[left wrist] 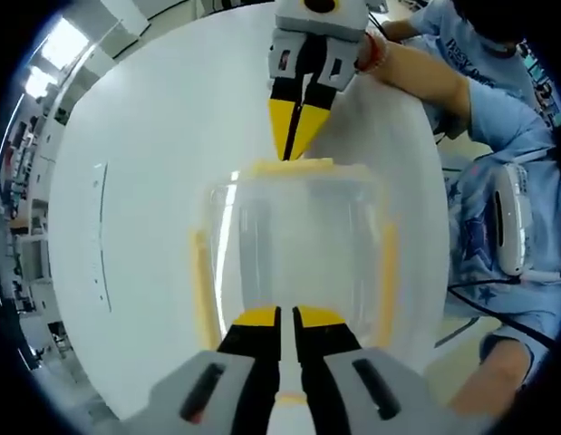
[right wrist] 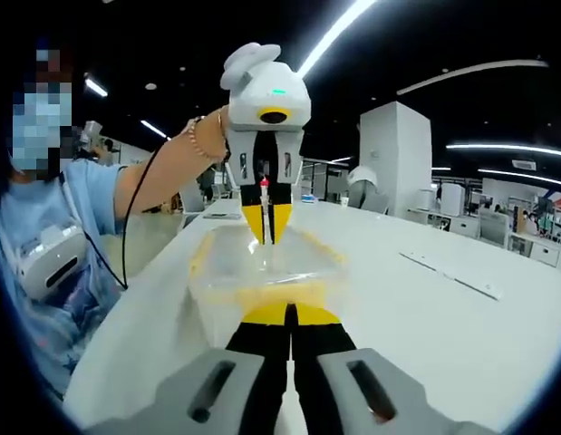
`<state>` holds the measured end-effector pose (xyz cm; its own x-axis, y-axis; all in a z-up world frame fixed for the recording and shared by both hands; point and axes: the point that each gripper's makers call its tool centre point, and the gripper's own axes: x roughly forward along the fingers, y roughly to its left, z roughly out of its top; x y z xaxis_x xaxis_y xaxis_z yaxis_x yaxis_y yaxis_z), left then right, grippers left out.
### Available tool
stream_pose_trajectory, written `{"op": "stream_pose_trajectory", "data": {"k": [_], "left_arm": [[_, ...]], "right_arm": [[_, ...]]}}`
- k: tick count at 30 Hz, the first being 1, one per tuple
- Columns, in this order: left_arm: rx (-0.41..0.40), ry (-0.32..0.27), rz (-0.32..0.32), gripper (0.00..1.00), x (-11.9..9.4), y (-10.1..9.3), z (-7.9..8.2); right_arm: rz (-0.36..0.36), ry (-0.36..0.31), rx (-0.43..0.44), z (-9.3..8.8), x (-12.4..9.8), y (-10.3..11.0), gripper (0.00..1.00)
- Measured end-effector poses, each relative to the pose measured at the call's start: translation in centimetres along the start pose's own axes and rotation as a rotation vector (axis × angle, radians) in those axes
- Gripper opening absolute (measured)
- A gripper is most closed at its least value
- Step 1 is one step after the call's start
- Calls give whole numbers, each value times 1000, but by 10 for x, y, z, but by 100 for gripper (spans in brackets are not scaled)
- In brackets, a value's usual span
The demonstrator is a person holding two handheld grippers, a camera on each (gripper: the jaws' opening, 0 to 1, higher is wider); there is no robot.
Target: Snap each plastic latch of the storage box into its locked position after aligning the lid with the box until every specified latch is closed and the lid sits flush.
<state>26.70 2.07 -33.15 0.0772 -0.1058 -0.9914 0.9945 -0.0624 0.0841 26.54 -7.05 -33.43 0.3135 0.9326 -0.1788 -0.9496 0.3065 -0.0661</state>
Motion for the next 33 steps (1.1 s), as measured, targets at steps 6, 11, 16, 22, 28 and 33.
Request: {"op": "stream_pose_trajectory", "data": {"k": [6, 11, 16, 22, 28, 33], "left_arm": [[-36, -54, -8, 5, 0, -2, 0], [-22, -48, 21, 4, -8, -4, 6], [-22, -39, 25, 4, -11, -1, 6], [-34, -48, 23, 4, -10, 0, 5], [-48, -21, 17, 5, -7, 1, 4], [-45, 14, 26, 5, -5, 1, 3]], "right_arm": [[-54, 121, -27, -24, 5, -6, 0], [-6, 159, -79, -27, 15, 18, 0], [-2, 165, -42, -29, 14, 17, 0], [-22, 157, -59, -29, 14, 9, 0], [-20, 157, -52, -29, 13, 9, 0], [-233, 119, -79, -10, -10, -22, 0]]}}
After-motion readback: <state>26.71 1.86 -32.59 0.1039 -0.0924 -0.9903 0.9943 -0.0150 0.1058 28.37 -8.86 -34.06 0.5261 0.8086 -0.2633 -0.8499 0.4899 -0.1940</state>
